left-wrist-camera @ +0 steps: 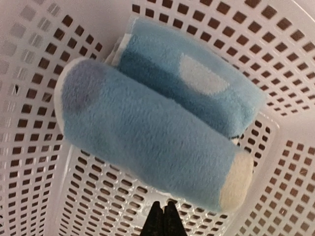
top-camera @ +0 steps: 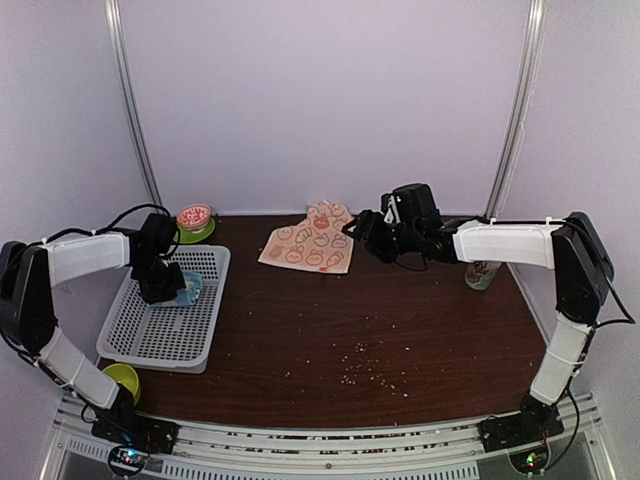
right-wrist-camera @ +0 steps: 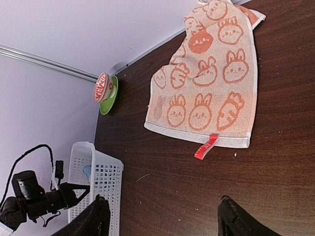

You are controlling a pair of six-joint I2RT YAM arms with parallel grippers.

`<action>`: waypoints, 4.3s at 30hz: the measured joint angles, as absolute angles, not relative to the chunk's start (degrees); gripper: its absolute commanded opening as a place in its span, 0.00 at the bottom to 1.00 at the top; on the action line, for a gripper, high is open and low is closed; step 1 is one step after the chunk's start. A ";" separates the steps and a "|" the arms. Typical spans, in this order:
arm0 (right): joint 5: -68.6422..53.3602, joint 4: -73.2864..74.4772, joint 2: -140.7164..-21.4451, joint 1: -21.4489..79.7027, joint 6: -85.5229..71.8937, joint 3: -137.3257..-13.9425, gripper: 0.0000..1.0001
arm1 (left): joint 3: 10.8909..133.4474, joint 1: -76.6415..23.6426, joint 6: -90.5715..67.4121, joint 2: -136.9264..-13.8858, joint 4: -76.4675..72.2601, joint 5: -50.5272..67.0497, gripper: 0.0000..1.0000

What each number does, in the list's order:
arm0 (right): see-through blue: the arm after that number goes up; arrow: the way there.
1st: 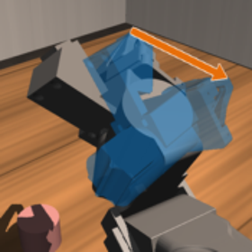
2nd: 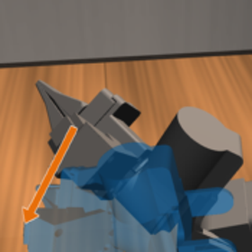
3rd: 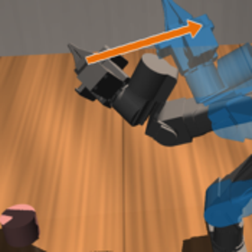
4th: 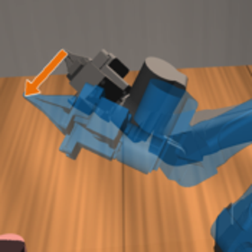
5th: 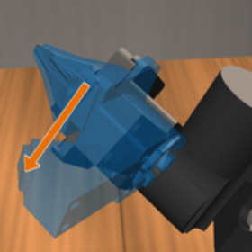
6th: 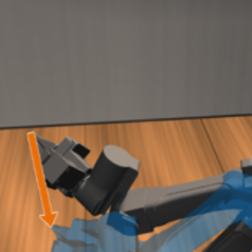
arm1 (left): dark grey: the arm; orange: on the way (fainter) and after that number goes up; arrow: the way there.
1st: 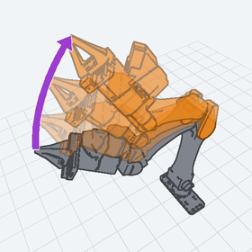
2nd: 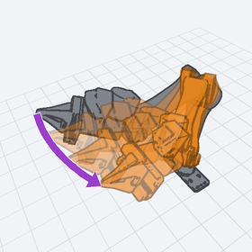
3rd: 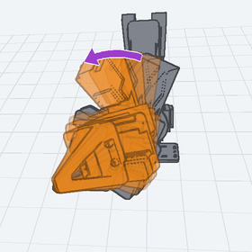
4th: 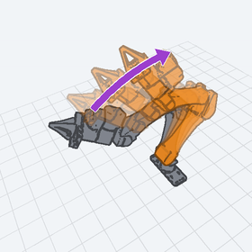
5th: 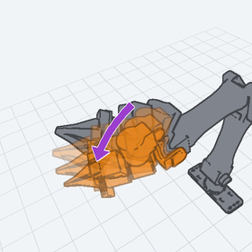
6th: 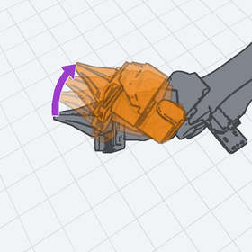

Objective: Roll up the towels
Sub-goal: Put down the bin at the corner of the board, then adjust the towel in the bin.

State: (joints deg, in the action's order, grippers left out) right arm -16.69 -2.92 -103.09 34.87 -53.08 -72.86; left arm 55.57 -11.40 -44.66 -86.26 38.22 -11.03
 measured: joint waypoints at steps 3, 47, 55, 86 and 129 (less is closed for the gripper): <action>-17.15 -3.33 -103.09 34.54 -53.30 -72.55 0.75 | 58.65 -10.55 -44.60 -90.52 37.17 -10.61 0.00; -18.28 1.63 -109.78 32.93 -51.83 -79.96 0.83 | 64.40 -8.45 -39.48 -92.97 32.69 -5.17 0.04; -14.13 2.87 -115.81 30.74 -55.24 -84.29 0.80 | 62.30 -8.45 -39.44 -86.61 33.04 -3.75 0.05; -12.21 5.76 -118.41 30.13 -57.41 -88.92 0.81 | 64.34 -8.45 -39.33 -96.82 31.53 -3.51 0.00; -10.24 21.82 -131.96 32.12 -56.99 -102.32 0.67 | 53.12 -19.00 -42.24 -62.61 34.24 -6.68 0.23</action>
